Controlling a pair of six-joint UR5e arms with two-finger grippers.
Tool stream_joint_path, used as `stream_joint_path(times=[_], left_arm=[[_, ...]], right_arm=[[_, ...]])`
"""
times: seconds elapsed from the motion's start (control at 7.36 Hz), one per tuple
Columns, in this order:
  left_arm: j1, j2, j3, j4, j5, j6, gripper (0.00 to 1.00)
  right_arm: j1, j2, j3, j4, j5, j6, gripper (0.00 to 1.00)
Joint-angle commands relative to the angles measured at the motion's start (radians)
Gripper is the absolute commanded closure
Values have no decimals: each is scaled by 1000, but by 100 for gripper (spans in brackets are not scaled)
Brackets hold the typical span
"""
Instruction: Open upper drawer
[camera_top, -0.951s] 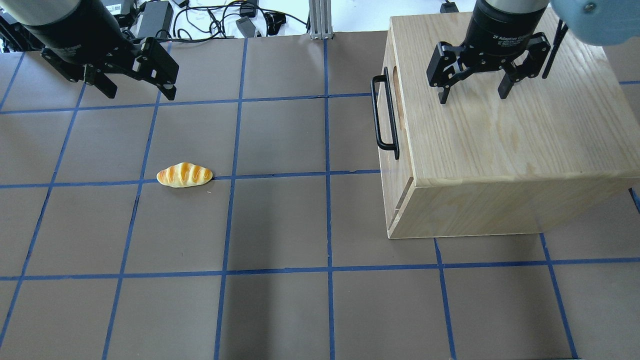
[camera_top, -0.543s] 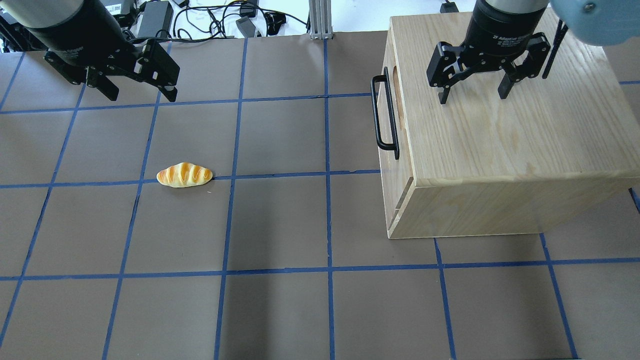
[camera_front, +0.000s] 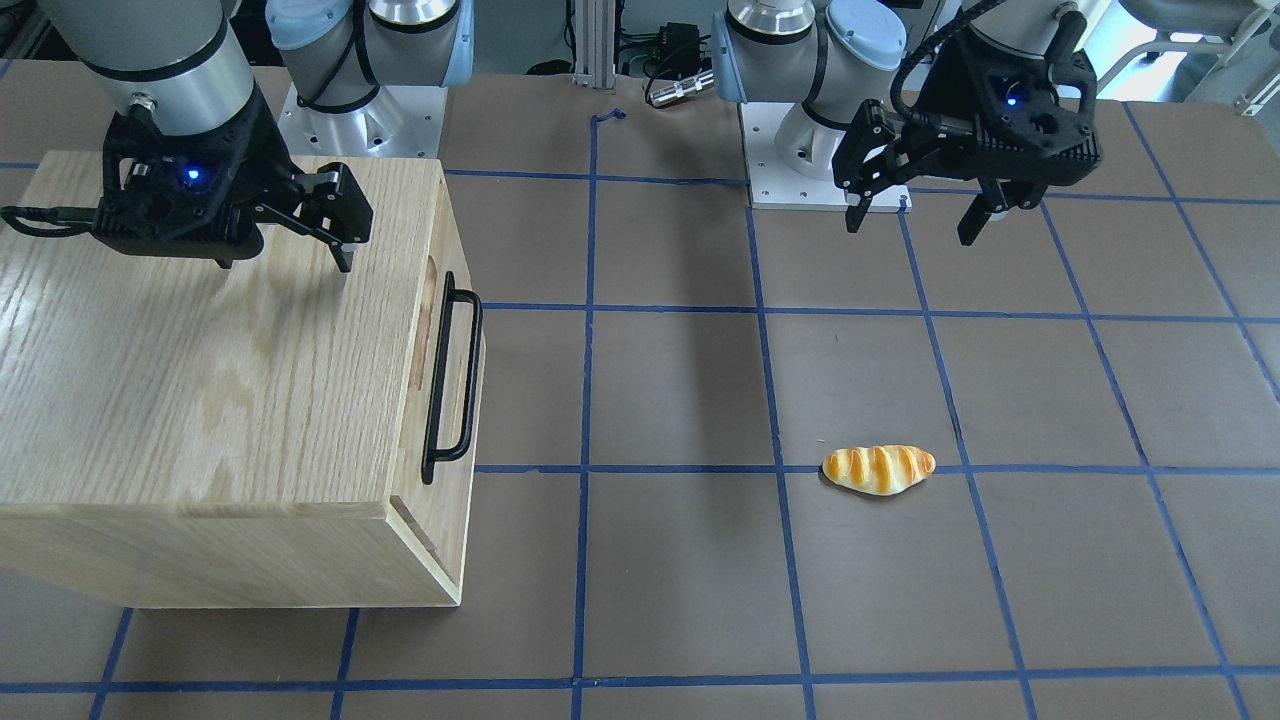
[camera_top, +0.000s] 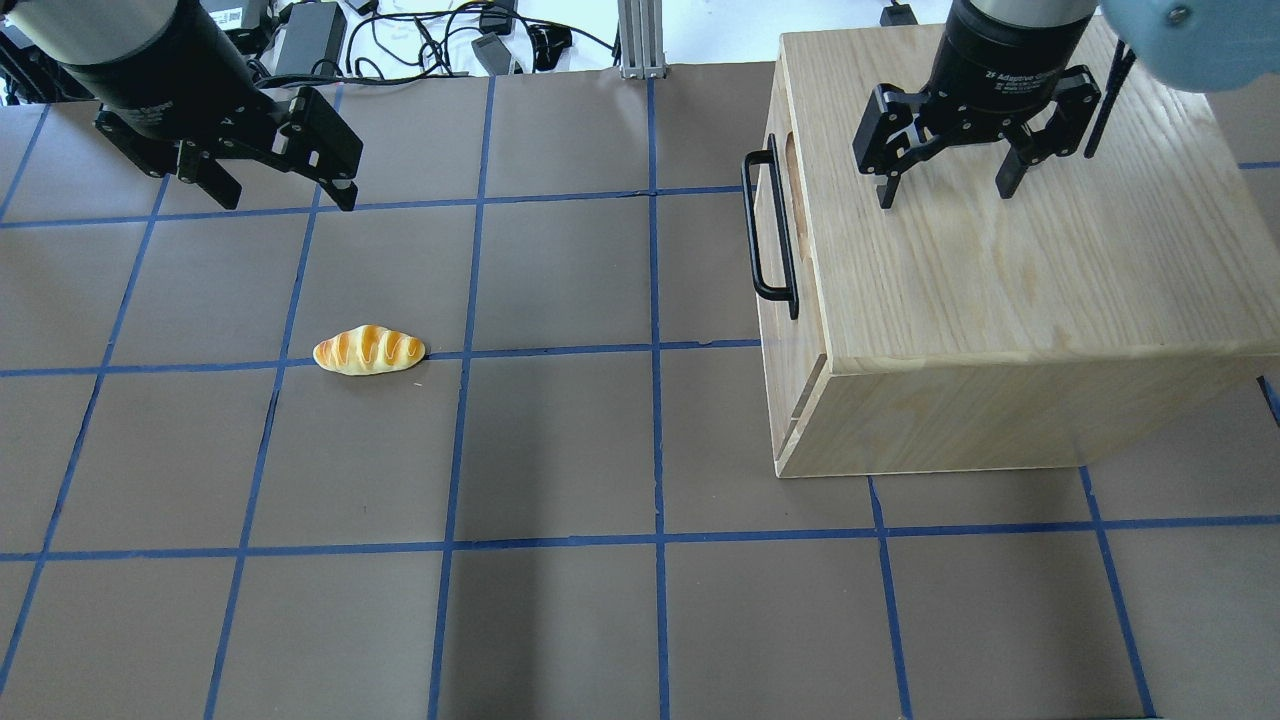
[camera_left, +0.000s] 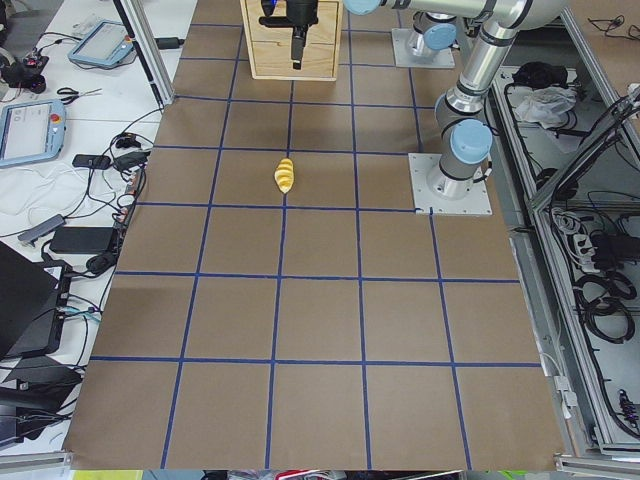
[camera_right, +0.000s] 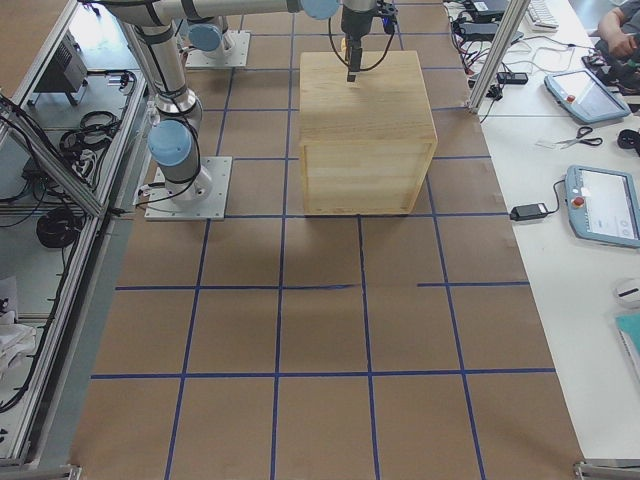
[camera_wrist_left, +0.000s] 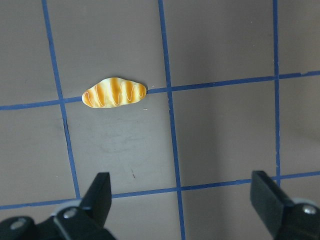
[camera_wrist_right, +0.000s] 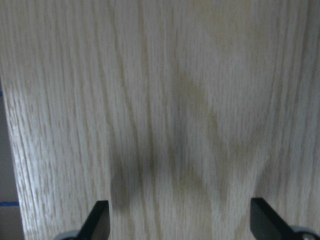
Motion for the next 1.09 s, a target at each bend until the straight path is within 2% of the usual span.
stream_joint_path(times=[0.0,0.54,0.81,0.95], left_arm=[[8,-11,-3,0,-15,-11,0],[-1,-50,4,6,-21,-104,0],[-57,-111,8,94,-84,-188,0],[-85,-154,4,183,-164,-277,0]], right_arm=[[0,0,1,0,0,-1,0],[0,0,-1,0,0,-1,0],[-1,0,-1,0,0,0,0],[-1,0,1,0,0,0,0]])
